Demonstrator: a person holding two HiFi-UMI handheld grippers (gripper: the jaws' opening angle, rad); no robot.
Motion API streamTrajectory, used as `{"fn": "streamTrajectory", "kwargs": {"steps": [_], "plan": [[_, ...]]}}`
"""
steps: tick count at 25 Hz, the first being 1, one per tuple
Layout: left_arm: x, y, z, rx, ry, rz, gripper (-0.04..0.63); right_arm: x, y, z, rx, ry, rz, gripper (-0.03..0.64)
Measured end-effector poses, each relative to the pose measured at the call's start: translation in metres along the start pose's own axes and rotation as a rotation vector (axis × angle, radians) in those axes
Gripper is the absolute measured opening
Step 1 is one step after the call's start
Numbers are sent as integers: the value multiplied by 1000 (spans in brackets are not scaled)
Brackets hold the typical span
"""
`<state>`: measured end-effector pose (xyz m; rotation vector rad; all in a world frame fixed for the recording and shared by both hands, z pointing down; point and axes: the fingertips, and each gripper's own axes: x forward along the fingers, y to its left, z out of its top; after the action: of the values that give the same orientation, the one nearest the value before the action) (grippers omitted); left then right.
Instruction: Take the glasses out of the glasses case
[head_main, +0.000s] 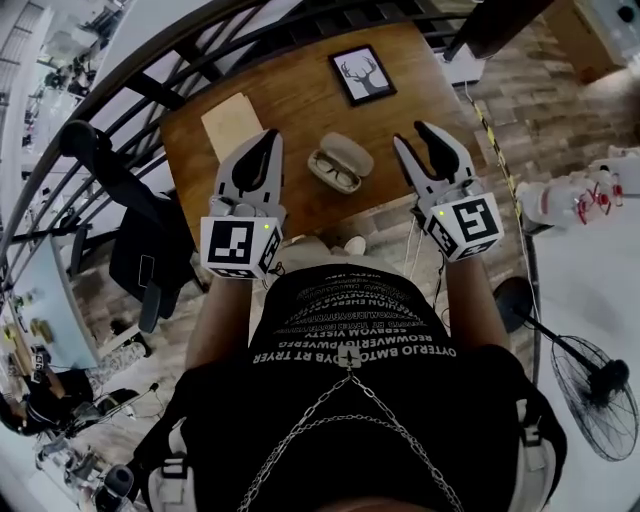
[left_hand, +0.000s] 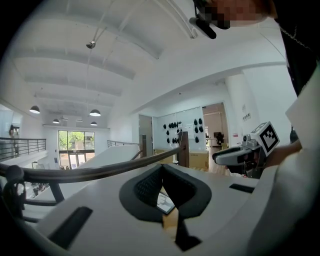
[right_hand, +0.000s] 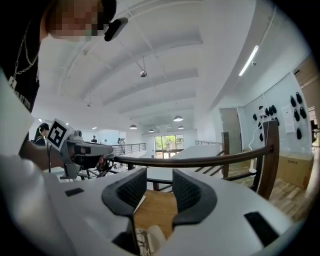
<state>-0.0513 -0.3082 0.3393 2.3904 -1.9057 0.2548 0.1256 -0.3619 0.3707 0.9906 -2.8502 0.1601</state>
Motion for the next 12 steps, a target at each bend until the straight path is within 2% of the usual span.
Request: {"fn": "streamTrajectory", "kwargs": {"steps": [6, 12], "plan": [[1, 8, -10, -3, 25, 12, 25, 18, 10, -36, 75, 54, 37, 153], [11, 11, -27, -18, 58, -27, 25, 39, 25, -78, 85, 162, 61, 153]]}}
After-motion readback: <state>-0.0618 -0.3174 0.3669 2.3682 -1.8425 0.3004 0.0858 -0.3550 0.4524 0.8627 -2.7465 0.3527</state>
